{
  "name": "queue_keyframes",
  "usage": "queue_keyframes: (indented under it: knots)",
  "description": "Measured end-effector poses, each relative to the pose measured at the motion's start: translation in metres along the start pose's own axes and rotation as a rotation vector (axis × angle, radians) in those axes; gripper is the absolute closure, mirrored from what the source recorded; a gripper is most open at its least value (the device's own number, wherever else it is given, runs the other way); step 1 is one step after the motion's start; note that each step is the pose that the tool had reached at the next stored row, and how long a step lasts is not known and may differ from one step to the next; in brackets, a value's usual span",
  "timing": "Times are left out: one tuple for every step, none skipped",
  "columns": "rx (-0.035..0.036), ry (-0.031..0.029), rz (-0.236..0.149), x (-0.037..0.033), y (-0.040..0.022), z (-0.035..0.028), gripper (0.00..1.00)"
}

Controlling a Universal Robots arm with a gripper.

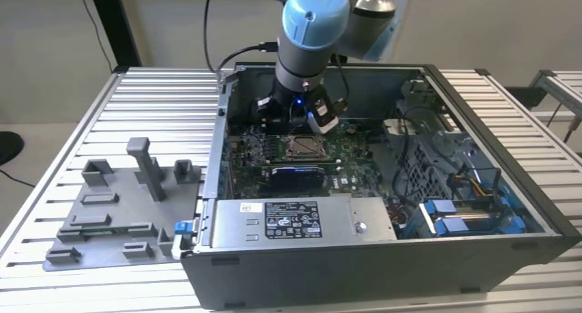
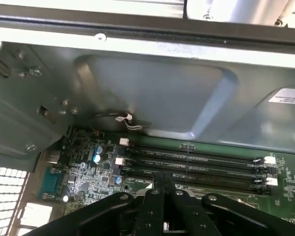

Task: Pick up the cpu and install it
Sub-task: 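Install the second cpu locking lever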

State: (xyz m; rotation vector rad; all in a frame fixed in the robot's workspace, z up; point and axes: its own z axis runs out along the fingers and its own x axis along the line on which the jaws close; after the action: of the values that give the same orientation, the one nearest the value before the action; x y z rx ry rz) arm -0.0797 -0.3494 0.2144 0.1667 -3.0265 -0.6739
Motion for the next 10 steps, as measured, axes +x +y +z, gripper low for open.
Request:
queue_keyframes:
  knots:
    - [-0.0001, 0.0, 0.0, 0.0, -0.0008, 0.0017, 1.0]
    - [-0.0002, 0.0, 0.0, -0.0004, -0.0016, 0.0032, 1.0]
    - [-0.0001, 0.0, 0.0, -0.0016, -0.0024, 0.0048, 1.0]
    - [-0.0001, 0.0, 0.0, -0.0034, -0.0034, 0.0064, 1.0]
    - [-0.0001, 0.0, 0.0, -0.005, -0.0043, 0.0079, 1.0]
    - [-0.0001, 0.0, 0.0, -0.0061, -0.0052, 0.0095, 1.0]
    - [-0.0002, 0.0, 0.0, -0.0065, -0.0057, 0.0106, 1.0]
    - [0.0004, 0.0001, 0.0, -0.0065, -0.0058, 0.0107, 1.0]
    - [0.0007, 0.0002, 0.0, -0.0065, -0.0058, 0.0108, 1.0]
    - [0.0005, 0.0001, 0.0, -0.0067, -0.0057, 0.0113, 1.0]
